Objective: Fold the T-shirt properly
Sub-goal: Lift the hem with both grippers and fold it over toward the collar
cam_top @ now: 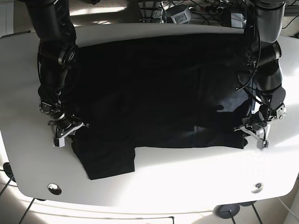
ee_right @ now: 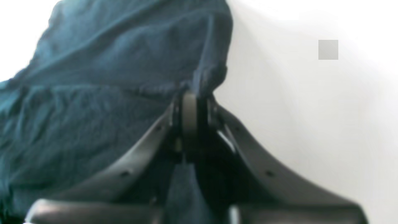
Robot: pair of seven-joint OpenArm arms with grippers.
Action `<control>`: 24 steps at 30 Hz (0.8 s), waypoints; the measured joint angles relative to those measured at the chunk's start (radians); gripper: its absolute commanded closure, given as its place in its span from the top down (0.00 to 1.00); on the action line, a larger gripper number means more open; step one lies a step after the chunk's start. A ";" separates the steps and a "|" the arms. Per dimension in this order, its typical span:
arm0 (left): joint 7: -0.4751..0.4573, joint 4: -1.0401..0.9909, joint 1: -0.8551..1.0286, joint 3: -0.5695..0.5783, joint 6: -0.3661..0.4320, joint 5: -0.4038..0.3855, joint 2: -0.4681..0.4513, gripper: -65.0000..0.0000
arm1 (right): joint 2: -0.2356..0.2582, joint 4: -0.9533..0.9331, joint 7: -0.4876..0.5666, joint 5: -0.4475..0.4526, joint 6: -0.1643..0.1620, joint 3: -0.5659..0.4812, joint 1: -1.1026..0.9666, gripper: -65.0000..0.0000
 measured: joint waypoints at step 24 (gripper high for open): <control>0.485 0.968 0.467 -0.262 -0.024 -0.013 0.126 0.00 | -0.113 1.043 -0.499 0.016 0.153 0.047 -0.481 0.03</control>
